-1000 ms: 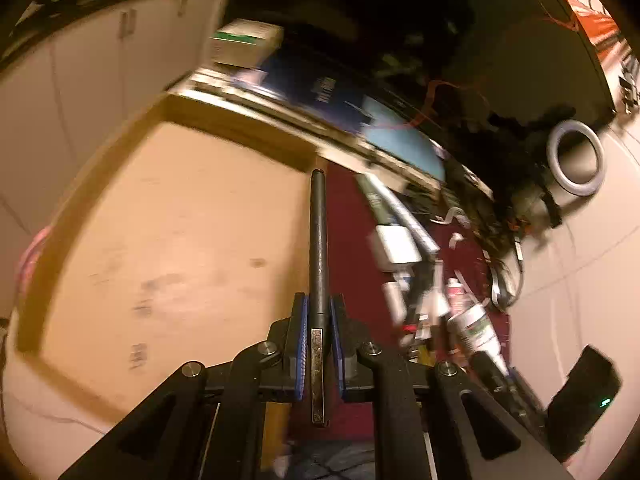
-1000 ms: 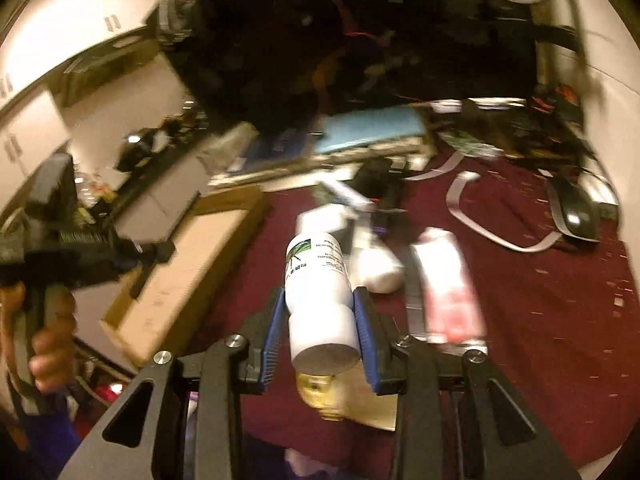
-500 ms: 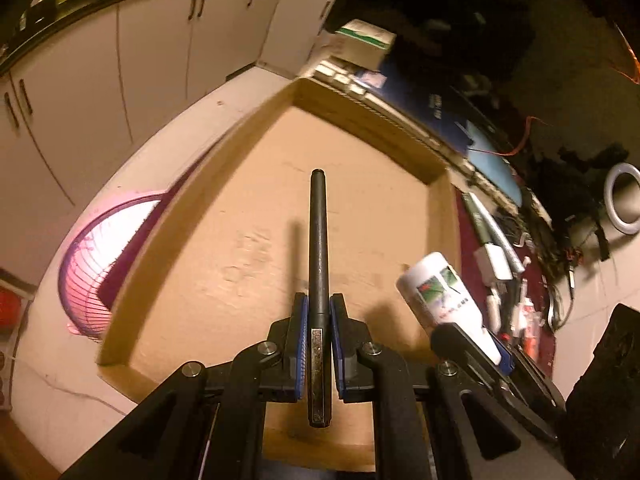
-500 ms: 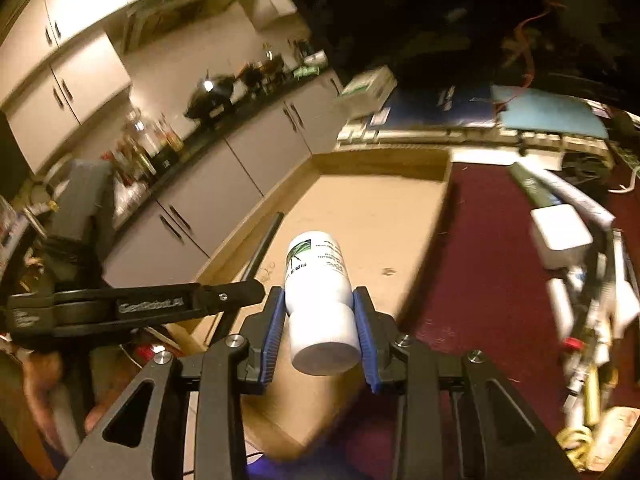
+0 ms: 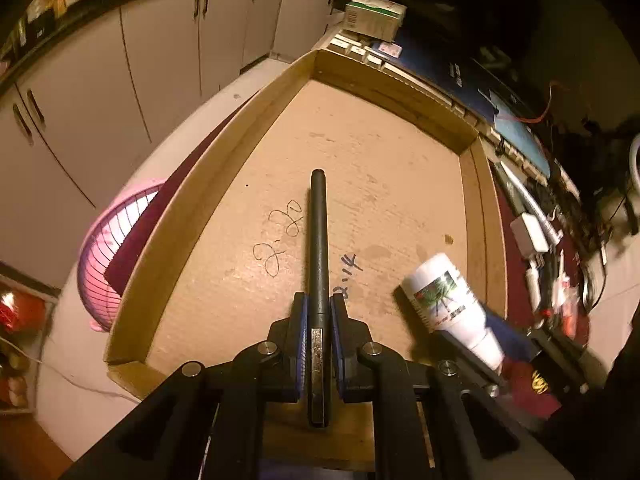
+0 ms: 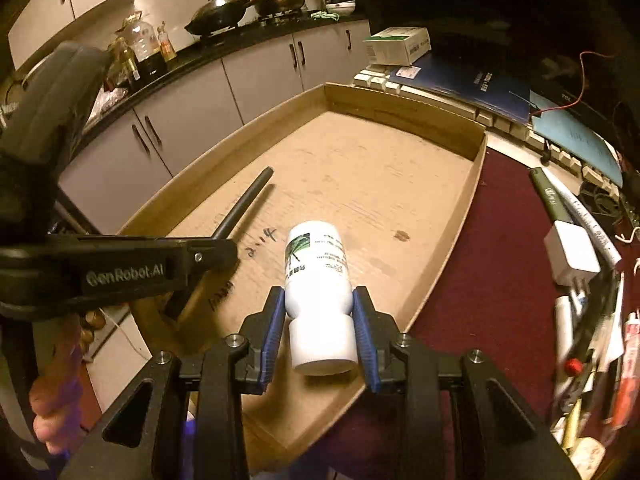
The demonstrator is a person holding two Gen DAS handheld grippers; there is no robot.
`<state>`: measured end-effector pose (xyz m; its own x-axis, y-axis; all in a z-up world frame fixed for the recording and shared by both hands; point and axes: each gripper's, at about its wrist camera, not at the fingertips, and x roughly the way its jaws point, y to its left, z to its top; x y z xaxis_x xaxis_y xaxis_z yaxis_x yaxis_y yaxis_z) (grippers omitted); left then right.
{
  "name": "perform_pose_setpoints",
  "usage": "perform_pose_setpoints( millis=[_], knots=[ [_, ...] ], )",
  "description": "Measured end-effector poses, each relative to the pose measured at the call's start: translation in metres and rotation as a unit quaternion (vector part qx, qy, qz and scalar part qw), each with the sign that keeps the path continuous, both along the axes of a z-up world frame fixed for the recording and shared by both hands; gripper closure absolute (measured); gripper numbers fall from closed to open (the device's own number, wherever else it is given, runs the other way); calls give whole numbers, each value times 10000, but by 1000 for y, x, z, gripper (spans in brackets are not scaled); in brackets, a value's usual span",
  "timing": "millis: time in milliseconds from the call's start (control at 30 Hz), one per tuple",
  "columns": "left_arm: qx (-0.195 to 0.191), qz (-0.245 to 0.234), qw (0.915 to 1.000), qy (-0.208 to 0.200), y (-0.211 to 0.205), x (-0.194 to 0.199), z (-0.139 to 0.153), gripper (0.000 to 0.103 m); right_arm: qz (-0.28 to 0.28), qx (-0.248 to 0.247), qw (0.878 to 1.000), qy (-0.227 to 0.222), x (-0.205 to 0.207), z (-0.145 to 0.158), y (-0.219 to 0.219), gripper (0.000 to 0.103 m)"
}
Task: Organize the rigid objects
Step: 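Carry the black pen and white bottle into the cardboard tray and release both, then return both tools to the desk and approach the markers and tube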
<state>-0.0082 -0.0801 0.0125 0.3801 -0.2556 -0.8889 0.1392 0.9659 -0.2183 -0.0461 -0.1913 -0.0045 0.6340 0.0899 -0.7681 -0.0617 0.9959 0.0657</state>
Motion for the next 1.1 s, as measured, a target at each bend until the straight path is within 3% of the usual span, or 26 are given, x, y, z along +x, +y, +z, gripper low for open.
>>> perform_pose_setpoints(
  millis=[200,333,467,500,567,600,633,867,967,1100],
  knots=[
    [362,0,9992,-152,-6,-3,0,93,-26,92,9999,-69,1,-4,3,69],
    [535,36,9983,-221,-4,-2,-1,93,-135,-235,9994,-224,0,-5,12,69],
    [643,87,9975,-269,-6,-4,-1,92,-174,-257,9992,-250,-2,-5,12,69],
    [667,83,9974,-270,-6,-5,-1,88,-136,-218,9994,-249,-2,-5,12,68],
    [675,72,9974,-251,-7,-6,-1,68,-53,-114,9996,-262,-4,-3,11,64],
    [656,68,9975,-245,-8,-7,-1,51,-8,-24,9995,-301,-7,-1,10,60],
    [601,75,9978,-285,-7,-9,2,47,23,33,9994,-335,-9,0,9,55],
    [383,-50,9960,-804,-15,-31,27,41,40,774,9940,-772,-56,19,-21,50],
    [145,-259,9948,-973,-30,-44,37,34,-62,1110,9892,-952,-83,25,-43,46],
    [-162,-667,9926,-1003,-57,-63,47,32,-316,1355,9838,-1126,-118,28,-74,39]
  ],
)
